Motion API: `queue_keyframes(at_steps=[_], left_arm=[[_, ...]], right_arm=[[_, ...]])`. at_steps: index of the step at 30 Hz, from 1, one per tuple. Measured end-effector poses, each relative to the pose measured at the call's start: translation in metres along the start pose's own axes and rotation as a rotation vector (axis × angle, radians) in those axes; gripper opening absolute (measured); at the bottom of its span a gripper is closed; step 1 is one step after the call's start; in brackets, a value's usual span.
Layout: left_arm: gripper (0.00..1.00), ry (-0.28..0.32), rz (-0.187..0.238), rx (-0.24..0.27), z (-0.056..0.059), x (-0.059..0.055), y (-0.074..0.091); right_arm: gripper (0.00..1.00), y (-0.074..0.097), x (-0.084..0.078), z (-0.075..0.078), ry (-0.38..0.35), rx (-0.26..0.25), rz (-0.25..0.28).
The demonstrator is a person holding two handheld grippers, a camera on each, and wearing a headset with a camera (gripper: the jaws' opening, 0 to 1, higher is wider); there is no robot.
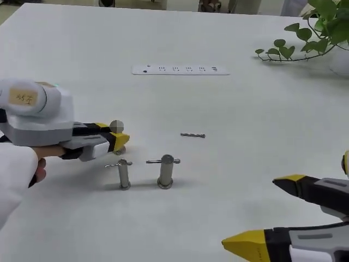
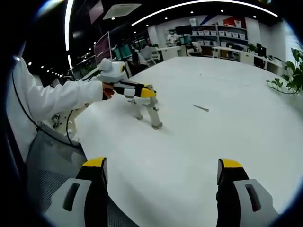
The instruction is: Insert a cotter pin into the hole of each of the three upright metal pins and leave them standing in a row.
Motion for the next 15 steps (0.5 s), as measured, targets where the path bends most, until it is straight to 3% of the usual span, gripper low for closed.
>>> queue_keyframes(at_steps=[7, 10, 15], left_arm=[[0.11, -0.007, 0.0, 0.004, -0.0011, 0.0001, 0.0002], [0.11, -0.054, -0.001, 0.011, -0.0002, 0.0002, 0.0005], [0.1, -0.036, 0.001, 0.02, -0.0007, 0.0007, 0.0008]], right_arm=[[0.94, -0.0023, -0.0009, -0.0027, 0.015, 0.01, -0.01], [0.94, -0.0031, -0.0027, -0.0035, 0.021, 0.016, -0.02], [0.93, -0.0039, -0.0038, -0.0048, 0.028, 0.019, -0.025]])
Point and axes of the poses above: the centre of the closed fingertips' face, and the gripper's own axes: y roughly backward along the fingers, z roughly to its right, x roughly out of its top, the point moved 1 cm from there along y, roughly backward along the fingers, and after that the axes turned 7 degrees about x, right-handed, at the moved point
